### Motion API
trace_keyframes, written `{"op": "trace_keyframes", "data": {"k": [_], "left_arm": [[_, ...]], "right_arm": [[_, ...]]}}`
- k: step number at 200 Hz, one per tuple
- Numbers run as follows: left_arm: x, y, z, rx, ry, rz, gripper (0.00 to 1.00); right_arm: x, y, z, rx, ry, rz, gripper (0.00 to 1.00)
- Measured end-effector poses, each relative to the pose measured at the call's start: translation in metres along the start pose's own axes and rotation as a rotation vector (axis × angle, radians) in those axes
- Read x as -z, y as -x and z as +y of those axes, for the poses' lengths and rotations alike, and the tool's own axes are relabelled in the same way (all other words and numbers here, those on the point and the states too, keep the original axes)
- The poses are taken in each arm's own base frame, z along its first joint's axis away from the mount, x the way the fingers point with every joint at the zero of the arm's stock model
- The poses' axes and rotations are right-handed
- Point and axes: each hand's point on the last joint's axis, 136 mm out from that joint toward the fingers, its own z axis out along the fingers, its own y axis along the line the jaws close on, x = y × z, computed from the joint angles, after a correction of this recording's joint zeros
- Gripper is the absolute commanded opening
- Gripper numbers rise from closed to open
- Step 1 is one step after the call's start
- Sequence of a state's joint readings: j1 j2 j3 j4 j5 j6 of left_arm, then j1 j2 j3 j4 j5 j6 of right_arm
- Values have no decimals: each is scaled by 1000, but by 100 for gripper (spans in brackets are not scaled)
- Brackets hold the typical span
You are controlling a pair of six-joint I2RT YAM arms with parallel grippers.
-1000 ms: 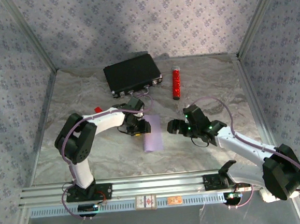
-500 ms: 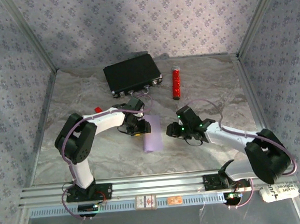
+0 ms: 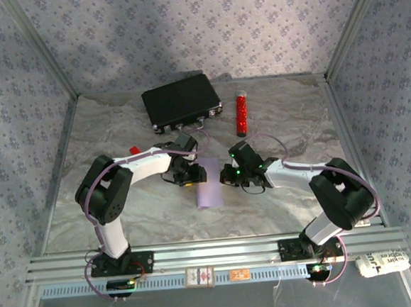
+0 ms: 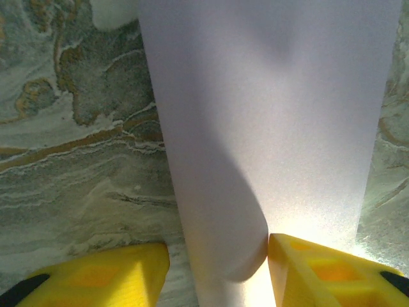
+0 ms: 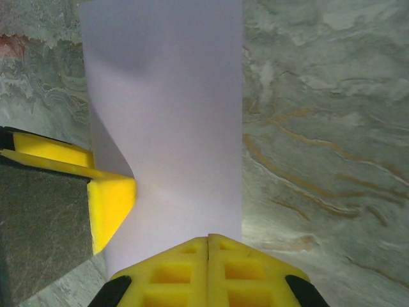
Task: Fold a paper plane with a square sheet of paper (pick it up from the middle)
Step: Hold the square sheet of paper at the center of the table.
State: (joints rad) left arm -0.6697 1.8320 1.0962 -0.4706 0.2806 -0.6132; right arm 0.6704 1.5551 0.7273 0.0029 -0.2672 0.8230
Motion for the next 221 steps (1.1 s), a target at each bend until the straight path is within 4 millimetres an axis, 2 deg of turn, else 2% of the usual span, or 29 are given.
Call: {"op": "trace_keyframes", "data": {"k": [94,128,188,221], "left_arm": [[0,0,0,0,0,1,49],[0,0,0,0,-2,2,49],[3,0,-5,2,-30,-9,54],[9,-1,-11,-1,-70,-48,56]], "right_arm": [[-27,-2,14,7,65,67,0],[-36,-8,5,-3,40,93,0],[-34,-6,-1,35,63,95,0],[-26,-3,-14,68,50,114,0]]}}
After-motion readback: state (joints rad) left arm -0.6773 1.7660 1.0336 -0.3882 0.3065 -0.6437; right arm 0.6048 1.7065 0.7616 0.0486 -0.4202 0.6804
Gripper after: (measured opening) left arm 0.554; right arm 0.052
